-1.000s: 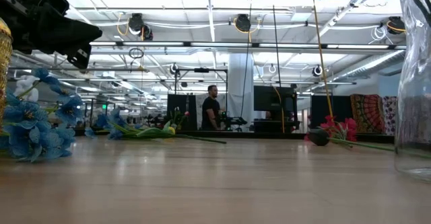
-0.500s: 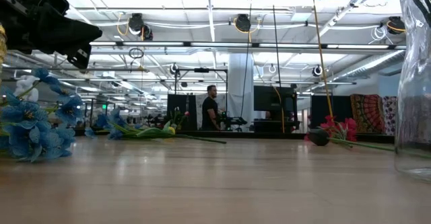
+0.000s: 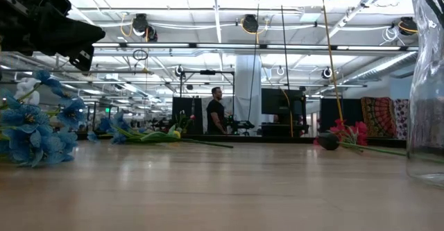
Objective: Sort flowers into vase by color
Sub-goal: Put the bottom black tulip into the yellow vase
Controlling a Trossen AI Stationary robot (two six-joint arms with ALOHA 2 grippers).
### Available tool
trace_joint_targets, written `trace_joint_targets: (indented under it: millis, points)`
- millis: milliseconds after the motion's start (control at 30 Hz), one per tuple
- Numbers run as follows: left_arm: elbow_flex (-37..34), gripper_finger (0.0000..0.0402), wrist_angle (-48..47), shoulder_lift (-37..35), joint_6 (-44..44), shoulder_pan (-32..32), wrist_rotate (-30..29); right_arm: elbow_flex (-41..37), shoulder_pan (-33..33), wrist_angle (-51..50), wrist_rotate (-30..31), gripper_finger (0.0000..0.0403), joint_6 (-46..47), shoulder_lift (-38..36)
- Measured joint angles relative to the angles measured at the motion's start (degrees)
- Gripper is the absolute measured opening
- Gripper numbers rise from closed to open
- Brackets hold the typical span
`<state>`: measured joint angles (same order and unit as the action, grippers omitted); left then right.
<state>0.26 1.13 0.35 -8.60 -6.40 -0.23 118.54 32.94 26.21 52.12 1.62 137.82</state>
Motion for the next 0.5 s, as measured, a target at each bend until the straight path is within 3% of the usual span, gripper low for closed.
trace_joint_targets:
  millis: [300,500]
  points:
    - [0.0,0.0036,0.0,0.0,0.0,0.0,0.0,0.0,-0.1,-4.5,-0.2,0.0088,3.7,0.0]
    - [0.0,0.0036,0.0,0.0,0.0,0.0,0.0,0.0,0.4,-4.2,0.1,0.0113,2.1,-0.4]
